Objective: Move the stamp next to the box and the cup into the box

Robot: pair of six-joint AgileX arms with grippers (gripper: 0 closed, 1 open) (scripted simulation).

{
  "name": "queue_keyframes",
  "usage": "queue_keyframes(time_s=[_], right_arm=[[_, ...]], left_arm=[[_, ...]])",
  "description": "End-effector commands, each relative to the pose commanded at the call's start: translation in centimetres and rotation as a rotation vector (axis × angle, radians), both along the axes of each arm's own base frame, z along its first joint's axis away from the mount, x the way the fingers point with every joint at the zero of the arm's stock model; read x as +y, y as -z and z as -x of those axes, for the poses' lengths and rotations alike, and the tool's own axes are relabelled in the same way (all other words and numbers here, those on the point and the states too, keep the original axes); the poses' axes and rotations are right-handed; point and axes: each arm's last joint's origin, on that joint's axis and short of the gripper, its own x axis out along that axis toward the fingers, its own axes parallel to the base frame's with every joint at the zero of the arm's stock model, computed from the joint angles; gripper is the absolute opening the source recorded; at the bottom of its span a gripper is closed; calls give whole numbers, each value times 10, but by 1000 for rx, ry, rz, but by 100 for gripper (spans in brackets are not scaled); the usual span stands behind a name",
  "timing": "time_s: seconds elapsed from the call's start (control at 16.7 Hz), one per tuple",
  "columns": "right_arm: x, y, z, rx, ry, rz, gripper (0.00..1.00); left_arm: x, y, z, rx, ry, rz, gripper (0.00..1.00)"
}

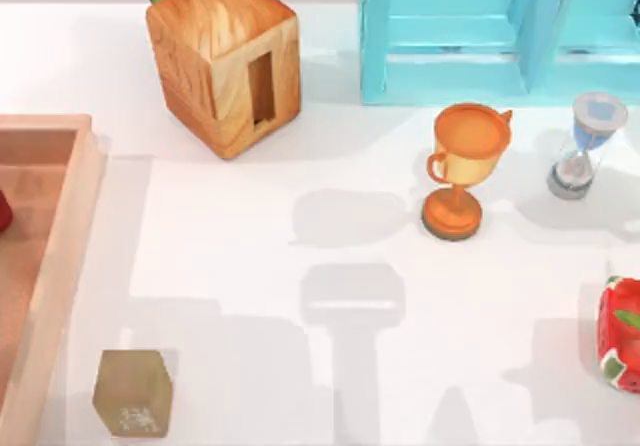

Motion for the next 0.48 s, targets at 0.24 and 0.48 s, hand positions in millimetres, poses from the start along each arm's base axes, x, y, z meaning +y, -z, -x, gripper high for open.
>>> queue_keyframes(time_s=[0.24,0.48], right_arm=[[0,0,0,0,0,0,100],[0,0,0,0,0,0,100]], left_arm=[[1,-12,19,122,-34,74,100],[0,-10,27,168,-53,114,100]])
